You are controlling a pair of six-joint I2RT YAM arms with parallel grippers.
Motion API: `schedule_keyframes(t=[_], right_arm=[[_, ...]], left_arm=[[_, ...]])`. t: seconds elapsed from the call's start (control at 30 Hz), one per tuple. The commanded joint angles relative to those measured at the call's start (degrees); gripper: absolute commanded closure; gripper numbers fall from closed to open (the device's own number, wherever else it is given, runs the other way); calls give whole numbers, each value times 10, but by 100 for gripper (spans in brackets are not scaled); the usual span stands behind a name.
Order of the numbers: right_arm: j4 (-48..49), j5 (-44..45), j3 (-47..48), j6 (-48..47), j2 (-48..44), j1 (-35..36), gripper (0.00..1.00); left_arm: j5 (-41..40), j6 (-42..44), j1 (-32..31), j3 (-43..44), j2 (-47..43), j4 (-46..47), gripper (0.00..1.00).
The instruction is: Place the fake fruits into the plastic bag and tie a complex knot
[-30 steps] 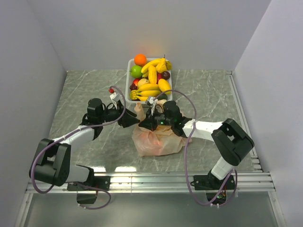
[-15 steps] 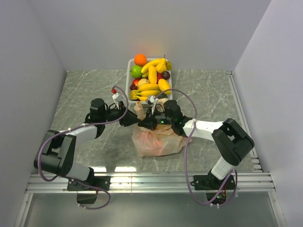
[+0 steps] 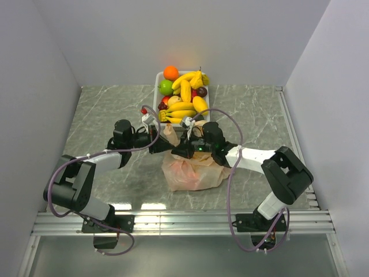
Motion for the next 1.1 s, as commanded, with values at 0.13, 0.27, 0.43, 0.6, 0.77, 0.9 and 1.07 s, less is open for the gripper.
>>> schedule_keyframes(t=[0.13,0.27,0.43,0.6,0.77,0.9,1.07], right_arm=[[-100,-13,41,-64,-83,14,48],[-159,-17,28,-130,-144,21,23],[-252,-54,17,-184,-237,27,21],[-337,-130,50,-227,-351,30,20],[-414,-89,78,-213,-391,-81,18],[-473,10,84,-211,-369,-196,20],[-447,198,29,-143,-390,-192,21]], left_arm=[[-3,47,-7,46,1,-70,100],[11,73,1,55,-2,-108,100],[22,105,7,77,-2,-153,100],[24,136,8,99,3,-203,99],[21,133,8,104,6,-207,100],[7,130,8,116,2,-217,99],[-21,108,7,133,4,-226,99]])
